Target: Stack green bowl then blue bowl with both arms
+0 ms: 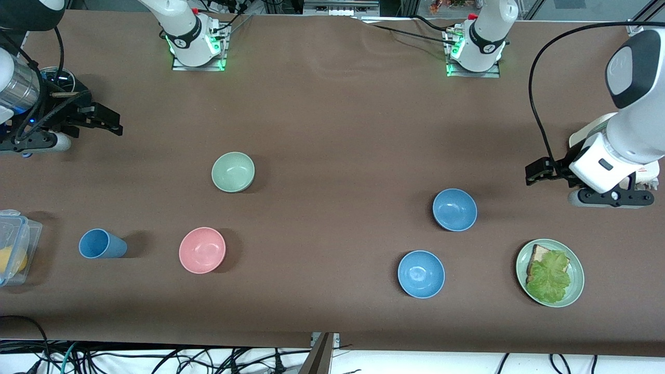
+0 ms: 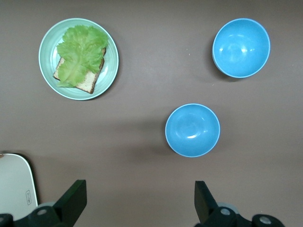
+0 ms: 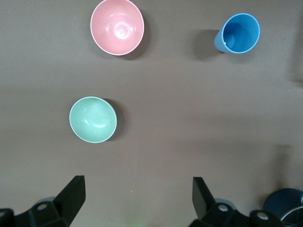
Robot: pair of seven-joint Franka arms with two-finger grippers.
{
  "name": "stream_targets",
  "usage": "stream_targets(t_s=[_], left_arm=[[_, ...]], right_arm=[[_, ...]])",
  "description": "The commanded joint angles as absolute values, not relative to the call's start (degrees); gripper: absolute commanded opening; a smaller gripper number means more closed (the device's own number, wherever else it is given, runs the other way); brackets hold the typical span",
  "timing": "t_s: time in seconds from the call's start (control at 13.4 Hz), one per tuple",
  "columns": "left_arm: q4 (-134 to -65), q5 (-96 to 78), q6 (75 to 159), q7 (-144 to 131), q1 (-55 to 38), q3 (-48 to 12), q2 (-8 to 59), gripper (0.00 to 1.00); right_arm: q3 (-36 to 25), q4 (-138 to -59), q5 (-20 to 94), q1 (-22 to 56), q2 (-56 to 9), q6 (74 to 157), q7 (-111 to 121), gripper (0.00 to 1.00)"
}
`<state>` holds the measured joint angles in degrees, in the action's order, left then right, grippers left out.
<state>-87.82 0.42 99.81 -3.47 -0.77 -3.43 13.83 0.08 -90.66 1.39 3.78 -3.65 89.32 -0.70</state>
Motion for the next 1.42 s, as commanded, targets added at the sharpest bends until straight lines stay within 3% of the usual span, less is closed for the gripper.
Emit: stream_targets(t_s=[0.0, 0.3, 0.52, 1.34], left_arm=[[-84.56, 2.36, 98.88, -3.25, -0.70, -3.52, 14.68, 1.00], [-88.68, 5.02, 101.95, -4.04, 0.69, -5.10, 10.72, 1.00], [-89.21, -1.40, 101.78, -4.04, 3.51, -5.18, 9.76, 1.00], [-87.98, 0.62, 99.14, -4.22, 3.60, -5.19, 10.02, 1.00]], right_arm=[[0.97, -89.21, 0.18, 3.16, -4.13, 89.03, -1.40, 1.00], [1.14, -89.03, -1.31, 3.25, -4.13, 89.47, -1.58, 1.00], [1.32, -89.12, -2.55, 3.78, -4.39, 92.18, -1.50, 1.00], [1.14, -89.03, -1.67, 4.48, -5.36, 92.81, -0.70, 1.00]])
